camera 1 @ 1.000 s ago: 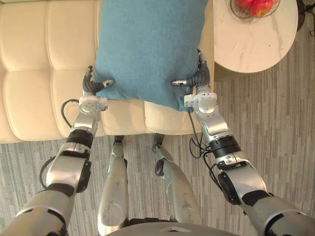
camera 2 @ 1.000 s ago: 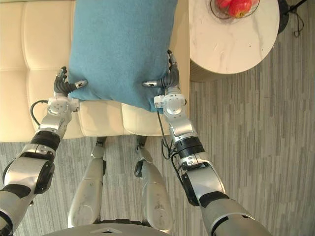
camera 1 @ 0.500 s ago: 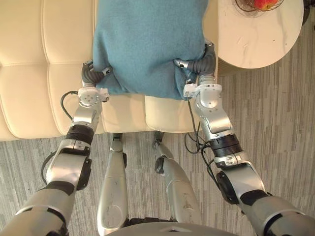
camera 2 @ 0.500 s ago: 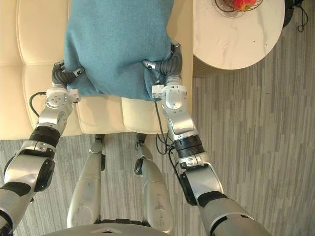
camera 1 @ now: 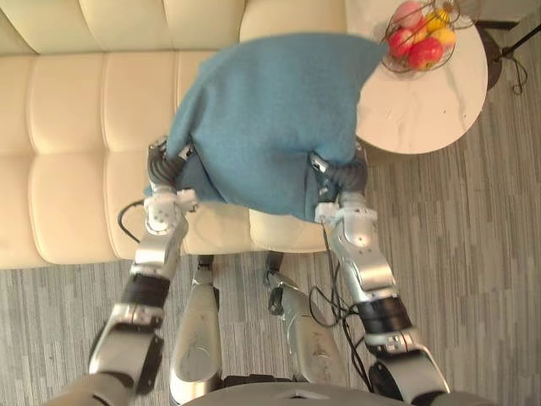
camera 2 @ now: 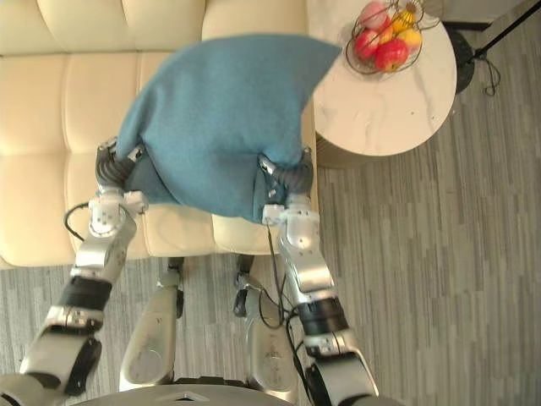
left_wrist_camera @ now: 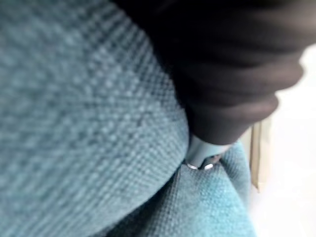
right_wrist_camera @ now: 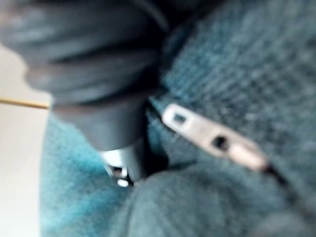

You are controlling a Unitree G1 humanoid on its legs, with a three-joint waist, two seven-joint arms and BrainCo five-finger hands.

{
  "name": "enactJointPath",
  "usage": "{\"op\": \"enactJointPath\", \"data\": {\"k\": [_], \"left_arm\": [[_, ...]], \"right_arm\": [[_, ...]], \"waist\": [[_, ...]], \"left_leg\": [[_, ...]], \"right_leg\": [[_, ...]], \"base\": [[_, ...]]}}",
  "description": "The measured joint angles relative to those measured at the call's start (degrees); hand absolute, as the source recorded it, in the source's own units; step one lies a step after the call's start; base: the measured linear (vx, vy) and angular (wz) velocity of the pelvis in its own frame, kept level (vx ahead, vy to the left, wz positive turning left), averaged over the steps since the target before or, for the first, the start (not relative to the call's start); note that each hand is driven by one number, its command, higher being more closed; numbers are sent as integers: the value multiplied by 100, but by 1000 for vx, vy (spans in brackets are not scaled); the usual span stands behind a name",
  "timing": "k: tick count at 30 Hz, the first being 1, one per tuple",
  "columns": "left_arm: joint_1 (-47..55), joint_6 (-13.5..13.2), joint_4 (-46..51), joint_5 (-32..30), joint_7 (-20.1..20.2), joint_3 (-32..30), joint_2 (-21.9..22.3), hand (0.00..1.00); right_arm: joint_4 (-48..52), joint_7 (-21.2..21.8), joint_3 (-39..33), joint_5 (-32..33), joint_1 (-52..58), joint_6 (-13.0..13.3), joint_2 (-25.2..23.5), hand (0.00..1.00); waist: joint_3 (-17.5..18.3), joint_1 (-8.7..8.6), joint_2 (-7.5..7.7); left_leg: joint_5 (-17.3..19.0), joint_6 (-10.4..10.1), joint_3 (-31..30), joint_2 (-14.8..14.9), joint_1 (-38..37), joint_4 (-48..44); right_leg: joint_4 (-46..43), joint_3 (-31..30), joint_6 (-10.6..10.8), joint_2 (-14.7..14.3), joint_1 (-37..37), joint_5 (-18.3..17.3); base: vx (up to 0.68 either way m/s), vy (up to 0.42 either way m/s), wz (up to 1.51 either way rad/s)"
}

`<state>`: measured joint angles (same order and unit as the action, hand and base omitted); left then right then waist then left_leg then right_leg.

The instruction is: Pick up cushions and gather them together orderly.

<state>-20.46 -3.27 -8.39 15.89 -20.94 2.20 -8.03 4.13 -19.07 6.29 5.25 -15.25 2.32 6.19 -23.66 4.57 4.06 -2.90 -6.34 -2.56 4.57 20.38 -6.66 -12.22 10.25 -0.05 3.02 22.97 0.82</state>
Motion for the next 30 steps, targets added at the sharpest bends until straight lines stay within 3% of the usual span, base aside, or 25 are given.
{"op": "enactJointPath", "data": {"k": [3,8,10,14,17,22,24,25,28,30], "left_arm": [[682,1,486,-118,2,6,287,100],[2352,3,1324,-500,206,81,648,100],[2663,3,1578,-537,340,128,646,100],[3059,1,1944,-625,462,149,712,100],[3356,-29,2024,-592,502,133,862,100],[3371,-108,1690,-448,637,156,903,100],[3338,-113,1456,-293,646,290,839,100],[3343,-113,1411,-262,652,304,822,100],[3344,-112,1141,-254,750,347,686,100],[3345,-111,1090,-259,769,431,625,100]], "right_arm": [[123,191,-1,-28,445,6,2,100],[200,794,38,-106,1674,16,-145,100],[439,900,40,-107,2066,18,-160,100],[887,1004,41,-113,2435,41,-191,100],[874,1024,34,-130,2445,132,-193,100],[402,1034,-92,-345,2320,215,-170,100],[28,1028,-239,-363,2205,219,-179,100],[-37,1026,-247,-396,2178,219,-175,100],[-373,1030,-362,-562,2125,192,-341,100],[-500,1031,-450,-561,2140,176,-409,100]], "waist": [[186,-13,-166],[1117,-26,-588],[1258,-33,-642],[1395,-128,-630],[1634,-195,-643],[1983,-396,-693],[1995,-510,-699],[2002,-510,-709],[2036,-489,-710],[2019,-499,-679]], "left_leg": [[-2,3,1,-1,-280,164],[-9,13,-9,21,-995,588],[8,24,-81,7,-1177,581],[149,97,-195,-34,-1144,303],[599,275,1097,284,-1047,-45],[670,302,2547,408,-832,63],[592,362,3116,349,-839,129],[485,395,3105,298,-849,190],[-232,747,3015,16,-858,481],[-214,822,2969,-143,-842,450]], "right_leg": [[33,8,10,-4,-208,-56],[339,48,66,-39,-879,-123],[347,158,89,-8,-1133,-184],[27,553,95,180,-1330,-419],[-46,928,125,473,-1496,-479],[505,1602,455,892,-1754,-62],[726,1926,583,1071,-1990,92],[779,1960,613,1090,-2029,125],[861,2148,681,1292,-2116,164],[695,2178,695,1481,-2084,159]], "base": [[56,0,1],[121,3,2],[66,8,23],[-15,16,52],[-83,86,71],[-38,196,82],[-11,198,90],[-2,199,63],[11,232,33],[54,172,26]]}}
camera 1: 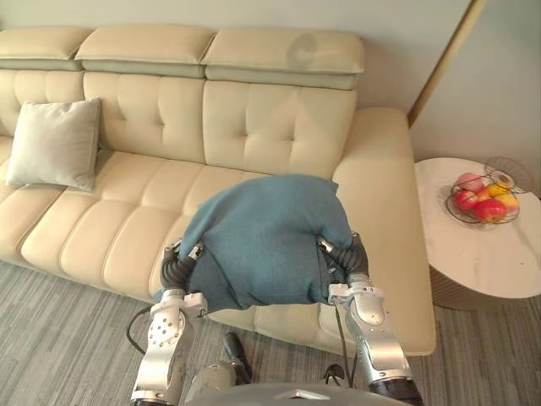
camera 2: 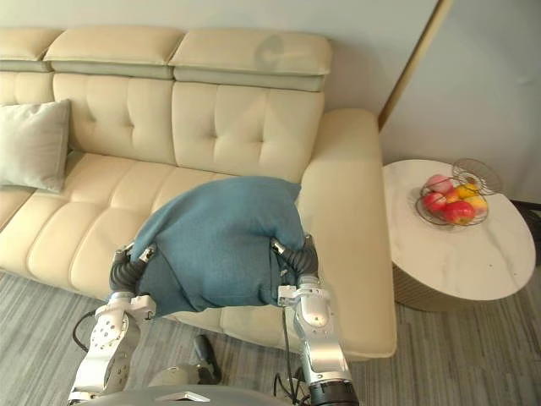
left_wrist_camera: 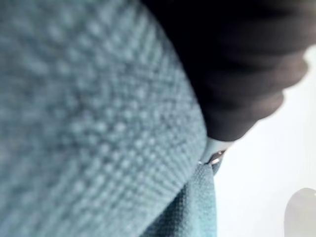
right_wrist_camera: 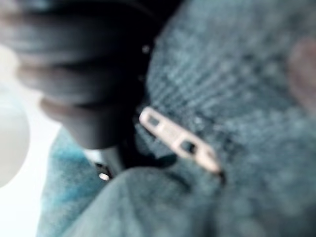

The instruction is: Pick up cushions and gather them together orderly.

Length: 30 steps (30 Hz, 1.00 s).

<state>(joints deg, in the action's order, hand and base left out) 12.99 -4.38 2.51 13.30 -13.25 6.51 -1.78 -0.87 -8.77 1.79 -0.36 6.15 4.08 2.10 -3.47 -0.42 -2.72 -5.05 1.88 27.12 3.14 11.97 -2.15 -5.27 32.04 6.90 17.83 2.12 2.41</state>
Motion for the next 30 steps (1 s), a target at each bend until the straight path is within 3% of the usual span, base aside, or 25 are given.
{"op": "enactJointPath", "data": {"k": [3,4,5,6,7,8,9,10,11,12,13,14,18,20,23,24,26,27,29,30], "left_arm": [[-1,5,-89,-28,149,35,-52,100],[0,8,-92,-107,156,24,-114,100],[0,9,-92,-122,166,23,-170,100],[2,11,-99,-124,183,16,-241,100],[2,31,-107,-125,210,8,-306,100],[2,49,-108,-125,230,7,-332,100],[6,80,-113,-134,265,15,-366,100],[5,87,-115,-149,279,17,-375,100],[-7,89,-147,-228,322,11,-422,100],[-61,88,-135,-235,355,5,-487,100],[-137,107,-309,-245,375,50,-337,100],[-73,158,-387,-269,406,93,-280,100],[-82,158,-381,-374,488,277,-291,100],[-43,159,-380,-392,494,343,-287,100],[-10,165,-325,-389,497,358,-266,100],[-16,157,-239,-385,497,354,-246,100],[-6,150,-107,-386,498,331,-219,100],[0,142,-63,-386,505,308,-196,100],[14,125,49,-387,531,246,-86,100],[67,124,78,-388,531,248,-35,100]], "right_arm": [[-210,4,-26,3,9,-83,4,100],[-323,9,-5,2,-18,-95,-8,100],[-410,15,2,3,-20,-95,-39,100],[-490,18,-2,3,-5,-98,-105,100],[-489,26,-5,3,22,-99,-163,100],[-489,34,-6,3,22,-99,-164,100],[-489,66,-7,4,17,-99,-159,100],[-489,72,-7,7,11,-99,-140,100],[-481,74,-5,8,3,-93,-150,100],[-407,74,-8,10,43,-61,-195,100],[-466,72,-34,13,1,-23,12,100],[-456,88,-19,15,98,-92,91,100],[-230,81,-119,25,501,-77,90,100],[36,70,-140,39,761,-94,74,100],[533,57,-136,92,974,-99,84,100],[744,51,-134,106,943,-85,106,100],[898,36,-136,107,902,-77,108,100],[909,30,-135,107,888,-62,107,100],[907,-4,-137,111,817,-53,114,100],[910,-1,-136,112,819,-48,171,100]], "waist": [[-61,-8,96],[-110,-4,163],[-161,-26,218],[-224,-88,281],[-268,-181,304],[-293,-219,306],[-323,-234,292],[-328,-231,283],[-329,-323,465],[-394,-399,709],[-561,-377,418],[-542,-379,334],[-445,-447,130],[-460,-385,103],[-465,-345,113],[-467,-225,115],[-464,-97,112],[-466,-86,115],[-455,29,85],[-401,72,-55]], "left_leg": [[285,283,110,-263,-33,-202],[390,386,164,-317,-54,-228],[438,420,148,-333,-88,-228],[462,445,53,-321,-119,-212],[461,445,-73,-290,-113,-116],[461,444,-113,-273,-117,-47],[465,430,-183,-266,-118,108],[474,407,-199,-268,-120,177],[735,160,-270,-563,-172,374],[770,484,-369,-692,-23,-583],[1129,512,-841,-573,-158,-927],[1144,308,-825,-609,-273,-755],[1182,264,-1158,-642,-43,-713],[1272,130,-1129,-524,-12,-1107],[1244,101,-854,-259,461,-2684],[1404,50,-783,-12,861,-3448],[1768,-109,-994,433,986,-3454],[1794,-175,-1079,506,989,-3353],[1508,-463,-1889,695,776,-2113],[884,-560,-2222,839,572,-1540]], "right_leg": [[-1175,-287,-222,584,462,-163],[-1723,-492,-653,741,785,-127],[-2034,-683,-805,770,968,-74],[-2321,-1052,-693,579,1111,-349],[-2431,-1448,-514,87,1218,-730],[-2427,-1532,-478,-183,1269,-879],[-2339,-1522,-486,-642,1376,-1038],[-2262,-1481,-491,-805,1421,-1040],[-1617,-1203,-558,-1069,1486,-1026],[-1387,-1228,-735,-917,1459,-1052],[-1603,-1289,-763,-1062,1347,-1002],[-1579,-1462,-845,-1052,1354,-991],[-1260,-1182,-780,-1116,1278,-991],[-1195,-1013,-752,-1107,1081,-944],[-1043,-1059,-747,-1062,692,-987],[-899,-1183,-736,-1042,587,-980],[-884,-1438,-734,-1056,560,-979],[-863,-1511,-724,-1057,550,-973],[-747,-1934,-526,-1068,573,-892],[-691,-2125,-333,-1195,595,-873]], "base": [[59,217,-1],[40,177,-18],[46,178,-6],[39,105,25],[31,48,35],[19,5,34],[6,-6,15],[24,6,20],[49,11,36],[76,-4,43],[52,37,19],[54,63,7],[124,31,35],[210,-41,28],[219,-19,14],[137,84,-40],[115,76,-54],[126,167,-62],[153,297,-93],[131,336,-94]]}}
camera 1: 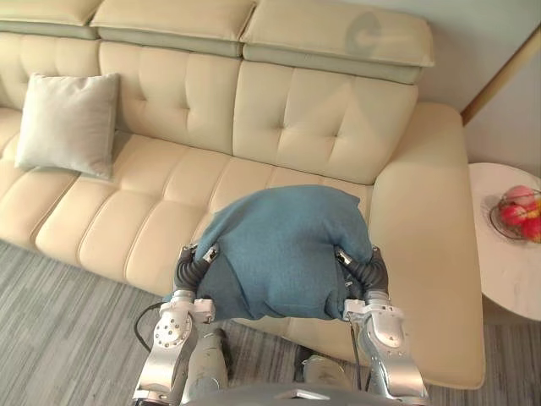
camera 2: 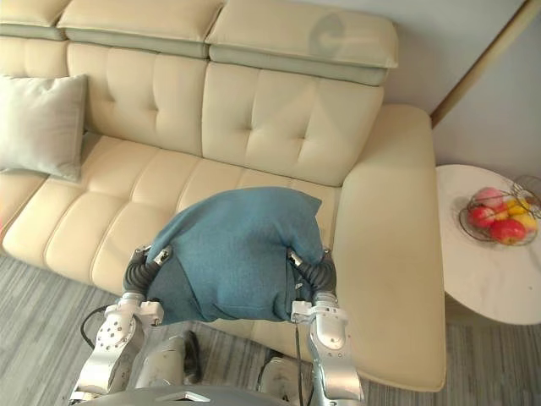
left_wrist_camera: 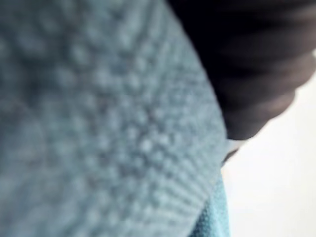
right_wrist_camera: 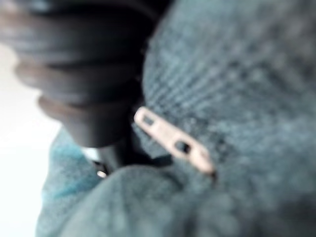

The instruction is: Pick up cushions and gather them together orderly.

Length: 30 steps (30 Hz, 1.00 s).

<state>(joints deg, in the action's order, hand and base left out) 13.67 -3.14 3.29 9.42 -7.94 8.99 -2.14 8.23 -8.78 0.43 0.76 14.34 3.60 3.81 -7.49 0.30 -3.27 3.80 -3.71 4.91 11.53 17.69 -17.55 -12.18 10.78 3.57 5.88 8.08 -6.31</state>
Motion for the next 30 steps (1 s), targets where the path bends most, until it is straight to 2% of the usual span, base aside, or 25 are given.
{"op": "enactJointPath", "data": {"k": [1,3,5,8,11,16,21,24,26,27,30], "left_arm": [[-31,10,-63,-1,-10,-7,-51,100],[-3,15,-13,0,-12,-12,-160,100],[80,16,-11,3,-12,-15,-207,100],[82,15,5,15,-7,-11,-270,100],[19,15,0,3,-4,33,-370,100],[-376,16,-176,-100,-38,79,-517,100],[-1426,24,-235,-388,-515,67,-739,100],[-2248,23,-353,-566,-909,28,-878,100],[-3078,22,-605,-753,-1325,9,-1045,100],[-3279,22,-663,-754,-1403,6,-1095,100],[-4463,24,-972,-859,-1838,10,-1445,100]], "right_arm": [[-145,-9,-1,-2,-60,-33,-34,100],[-119,2,8,-5,42,-43,-222,100],[-121,6,11,-13,81,-45,-328,100],[-169,25,11,-17,17,-43,-329,100],[-588,22,5,-108,-257,-45,-258,100],[-973,-22,5,-304,-678,-65,-82,100],[-1219,-451,111,-563,-1717,-82,-24,100],[-1386,-774,144,-634,-2542,-82,50,100],[-1404,-1150,154,-800,-3301,-85,105,100],[-1404,-1211,150,-801,-3483,-90,119,100],[-1403,-1758,107,-1015,-4442,-103,130,100]], "waist": [[1,-38,90],[7,-41,303],[16,-47,376],[16,-39,419],[14,-122,453],[8,-192,451],[-204,-217,442],[-443,-144,429],[-672,-73,421],[-730,-65,422],[-873,-61,415]], "left_leg": [[-20,-321,77,-63,-16,-29],[58,-178,422,-225,-135,64],[147,-45,693,-303,-199,-16],[215,-12,943,-374,-166,37],[217,-14,1096,-392,-148,94],[144,-13,1150,-420,41,193],[-71,45,1067,-460,375,281],[-201,76,1060,-463,637,282],[-345,99,1047,-466,869,317],[-381,100,1038,-469,910,335],[-655,115,937,-505,1262,537]], "right_leg": [[100,-164,115,55,2,46],[337,-318,107,257,9,228],[474,-547,204,365,47,434],[639,-829,218,400,222,575],[857,-1054,319,405,337,675],[1048,-1239,354,387,564,908],[1099,-1283,297,383,882,1105],[1060,-1309,291,383,1165,1190],[987,-1316,321,380,1432,1273],[964,-1314,318,379,1482,1282],[881,-1273,356,378,1911,1369]], "base": [[108,266,-74],[98,255,-52],[61,225,-54],[-6,154,-54],[-63,46,-33],[-41,6,-21],[-77,2,3],[-155,7,4],[-179,1,4],[-130,-4,7],[-149,-19,16]]}}
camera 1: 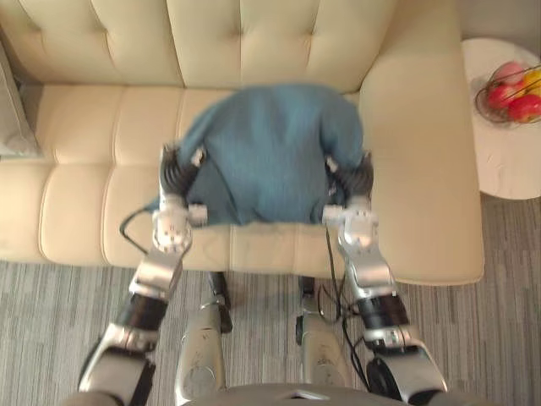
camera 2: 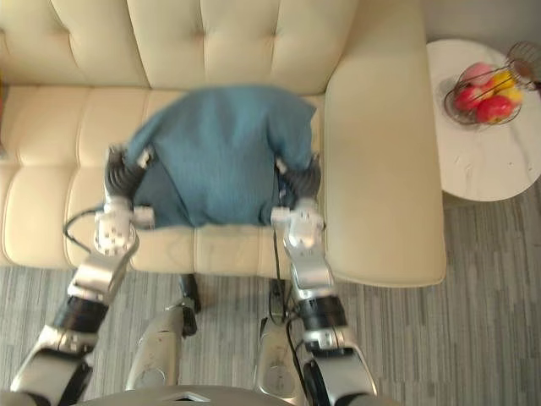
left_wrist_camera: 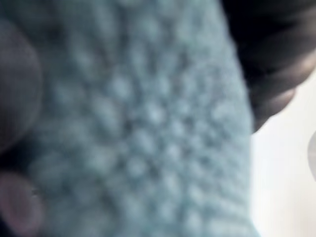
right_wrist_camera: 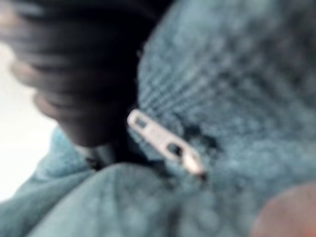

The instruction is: Pick up cushions and gather them together orderly.

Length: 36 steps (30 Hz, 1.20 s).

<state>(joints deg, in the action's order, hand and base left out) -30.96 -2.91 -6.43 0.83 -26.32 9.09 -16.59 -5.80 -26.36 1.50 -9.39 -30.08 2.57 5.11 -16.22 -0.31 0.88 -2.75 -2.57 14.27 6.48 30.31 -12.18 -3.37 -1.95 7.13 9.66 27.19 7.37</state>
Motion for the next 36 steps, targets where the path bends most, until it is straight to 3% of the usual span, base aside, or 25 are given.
{"op": "enactJointPath", "data": {"k": [6,10,11,12,17,24,29,36], "left_arm": [[-2713,0,-815,-612,-678,6,-677,100],[-4019,1,-1414,-794,-751,-32,-840,100],[-4279,2,-1572,-810,-753,-29,-843,100],[-4524,4,-1736,-850,-754,-36,-892,0],[-5108,87,-2131,-847,-829,-52,-928,0],[-5247,220,-2186,-887,-688,-120,-722,0],[-4288,152,-2172,-622,-447,-458,-561,0],[-2695,157,-2359,411,-177,-1215,-128,0]], "right_arm": [[-141,-1021,-415,-473,-2180,-13,12,100],[-481,-1422,-708,-684,-3206,-36,14,100],[-503,-1479,-771,-685,-3355,-38,13,0],[-672,-1601,-847,-692,-3574,-41,4,0],[-1192,-1671,-1103,-489,-4014,-161,21,0],[-1521,-1362,-1204,705,-4181,-237,470,0],[-1559,-931,-1120,1014,-4126,-354,865,0],[-1557,-651,-1248,1306,-3503,-515,1380,0]], "waist": [[-396,11,-79],[-506,-46,-190],[-540,-44,-224],[-565,-31,-241],[-622,42,-304],[-676,96,-341],[-692,26,-336],[-890,13,-324]], "left_leg": [[-774,-20,-119,-128,267,974],[-1207,-31,-284,-173,450,1540],[-1274,-28,-330,-179,474,1643],[-1283,-33,-340,-182,560,1659],[-1389,-144,-450,-168,904,1659],[-1521,-239,-511,-91,1262,1658],[-1431,-337,-456,-41,1476,1662],[-1524,-268,-182,14,1549,1660]], "right_leg": [[49,129,-3,-9,599,197],[70,279,-9,-11,940,275],[69,314,-9,-11,988,275],[62,328,-9,-7,1078,274],[36,452,-9,-4,1382,272],[-297,591,-41,-9,1809,171],[-769,507,-54,-31,2281,15],[-1056,228,-86,-110,2635,-19]], "base": [[-64,-27,13],[-37,-13,15],[-16,9,10],[-11,13,7],[-1,5,8],[7,18,6],[-36,-2,-4],[-30,-39,-12]]}}
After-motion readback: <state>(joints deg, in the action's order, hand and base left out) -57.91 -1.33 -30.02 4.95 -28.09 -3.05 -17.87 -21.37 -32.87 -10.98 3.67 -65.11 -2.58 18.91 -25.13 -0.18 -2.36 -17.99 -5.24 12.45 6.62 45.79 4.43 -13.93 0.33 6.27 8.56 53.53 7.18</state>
